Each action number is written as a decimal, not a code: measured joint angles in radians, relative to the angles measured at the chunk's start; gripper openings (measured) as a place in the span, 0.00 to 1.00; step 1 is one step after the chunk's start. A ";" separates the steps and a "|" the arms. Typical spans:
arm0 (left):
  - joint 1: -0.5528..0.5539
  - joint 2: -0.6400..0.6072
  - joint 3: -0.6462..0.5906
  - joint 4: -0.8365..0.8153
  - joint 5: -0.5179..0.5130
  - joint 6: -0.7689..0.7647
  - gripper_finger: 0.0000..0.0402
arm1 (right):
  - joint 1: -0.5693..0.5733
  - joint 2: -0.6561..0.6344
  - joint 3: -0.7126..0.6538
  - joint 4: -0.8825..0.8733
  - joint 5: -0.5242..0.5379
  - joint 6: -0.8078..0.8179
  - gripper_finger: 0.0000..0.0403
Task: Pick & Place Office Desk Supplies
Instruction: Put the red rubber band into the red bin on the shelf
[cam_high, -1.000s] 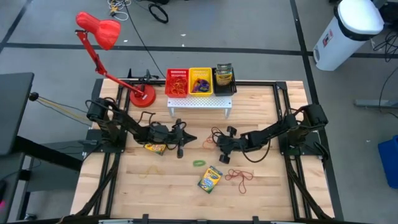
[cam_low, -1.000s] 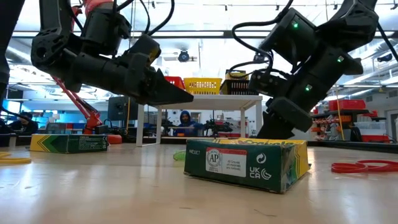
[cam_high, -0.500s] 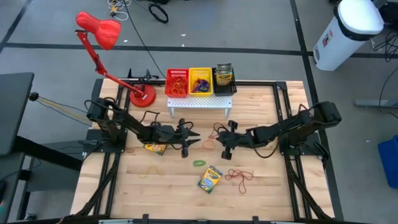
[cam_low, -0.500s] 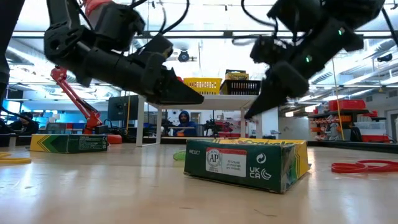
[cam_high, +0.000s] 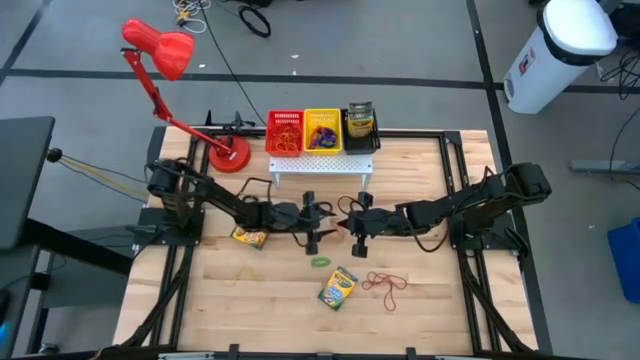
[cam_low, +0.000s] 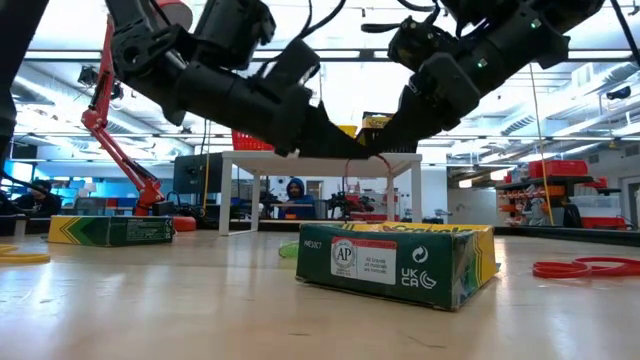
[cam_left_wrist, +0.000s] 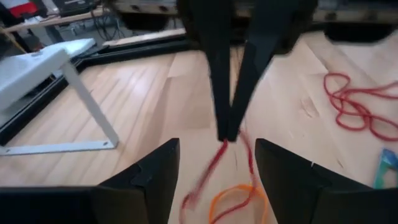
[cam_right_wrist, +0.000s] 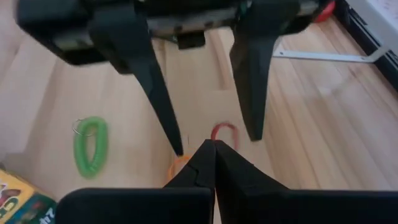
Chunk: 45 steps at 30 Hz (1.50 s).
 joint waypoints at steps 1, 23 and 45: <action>-0.001 0.011 0.006 -0.002 -0.003 0.018 0.55 | 0.003 0.000 0.000 0.005 -0.001 0.000 0.00; -0.025 -0.298 0.021 -0.443 -0.214 0.086 0.01 | 0.026 -0.006 0.001 0.044 0.214 0.027 0.33; 0.494 -0.697 0.293 -0.841 -0.120 0.202 0.02 | 0.025 0.001 -0.014 0.106 -0.100 -0.014 0.09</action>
